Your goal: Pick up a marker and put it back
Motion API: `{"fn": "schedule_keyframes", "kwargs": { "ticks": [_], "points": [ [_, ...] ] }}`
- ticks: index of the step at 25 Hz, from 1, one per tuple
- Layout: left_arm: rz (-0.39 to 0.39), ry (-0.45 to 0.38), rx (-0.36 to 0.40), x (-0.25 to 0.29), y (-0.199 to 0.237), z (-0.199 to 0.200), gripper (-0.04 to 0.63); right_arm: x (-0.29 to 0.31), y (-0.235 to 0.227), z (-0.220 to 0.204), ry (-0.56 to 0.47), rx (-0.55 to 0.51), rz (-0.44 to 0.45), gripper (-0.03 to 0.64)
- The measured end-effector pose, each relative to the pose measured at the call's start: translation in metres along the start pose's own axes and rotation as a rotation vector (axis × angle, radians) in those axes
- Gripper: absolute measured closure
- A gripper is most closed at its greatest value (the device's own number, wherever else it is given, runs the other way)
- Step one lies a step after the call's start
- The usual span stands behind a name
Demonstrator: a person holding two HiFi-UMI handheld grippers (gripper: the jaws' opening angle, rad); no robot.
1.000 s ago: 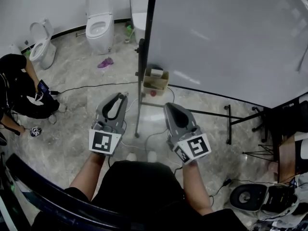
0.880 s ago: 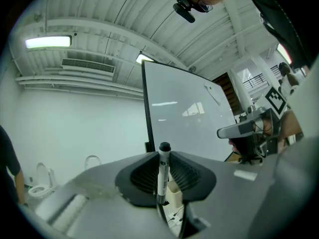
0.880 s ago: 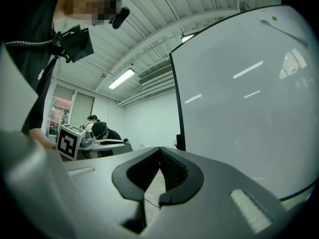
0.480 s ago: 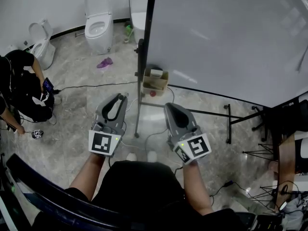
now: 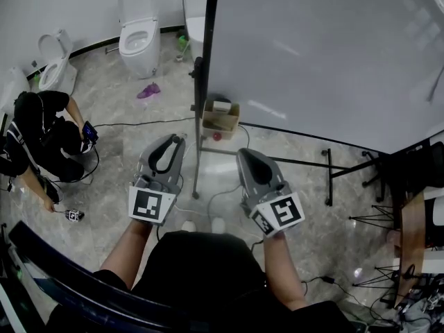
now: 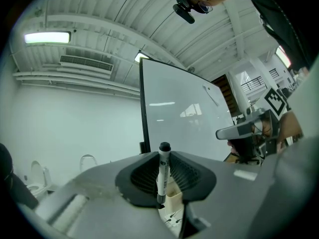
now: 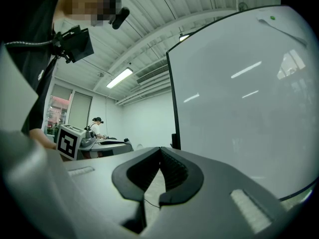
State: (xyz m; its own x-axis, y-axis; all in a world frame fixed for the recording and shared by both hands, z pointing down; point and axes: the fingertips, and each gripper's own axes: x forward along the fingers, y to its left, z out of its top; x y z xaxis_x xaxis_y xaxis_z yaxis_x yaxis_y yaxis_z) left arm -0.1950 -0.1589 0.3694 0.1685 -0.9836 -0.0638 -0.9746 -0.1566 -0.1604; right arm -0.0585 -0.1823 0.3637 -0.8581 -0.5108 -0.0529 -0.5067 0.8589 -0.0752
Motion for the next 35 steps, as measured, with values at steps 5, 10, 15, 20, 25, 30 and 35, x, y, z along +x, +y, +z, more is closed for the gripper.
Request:
{"fn": "schedule_keyframes", "kwargs": {
  "ticks": [5,10,15,20,25,30,35],
  "points": [
    [-0.025,0.001,0.003,0.014,-0.006,-0.002,0.522,-0.003,-0.010,0.000,0.001,-0.001,-0.022,0.607],
    [-0.062,0.000,0.008,0.029,-0.016,-0.004,0.522,-0.011,-0.023,0.001,0.003,-0.004,-0.061,0.607],
    [-0.106,-0.001,0.010,0.045,-0.028,-0.006,0.522,-0.021,-0.034,0.002,0.004,-0.007,-0.100,0.607],
    [-0.156,-0.004,0.009,0.064,-0.040,-0.008,0.523,-0.034,-0.048,0.001,0.013,-0.007,-0.155,0.607],
    [-0.192,0.001,-0.003,0.083,-0.050,-0.016,0.523,-0.047,-0.062,0.000,0.019,-0.008,-0.214,0.607],
    [-0.225,0.010,0.005,0.098,-0.059,-0.025,0.523,-0.056,-0.071,-0.003,0.025,-0.006,-0.255,0.607],
    [-0.250,0.031,0.012,0.111,-0.067,-0.036,0.523,-0.065,-0.078,-0.005,0.036,-0.007,-0.292,0.607]
  ]
}}
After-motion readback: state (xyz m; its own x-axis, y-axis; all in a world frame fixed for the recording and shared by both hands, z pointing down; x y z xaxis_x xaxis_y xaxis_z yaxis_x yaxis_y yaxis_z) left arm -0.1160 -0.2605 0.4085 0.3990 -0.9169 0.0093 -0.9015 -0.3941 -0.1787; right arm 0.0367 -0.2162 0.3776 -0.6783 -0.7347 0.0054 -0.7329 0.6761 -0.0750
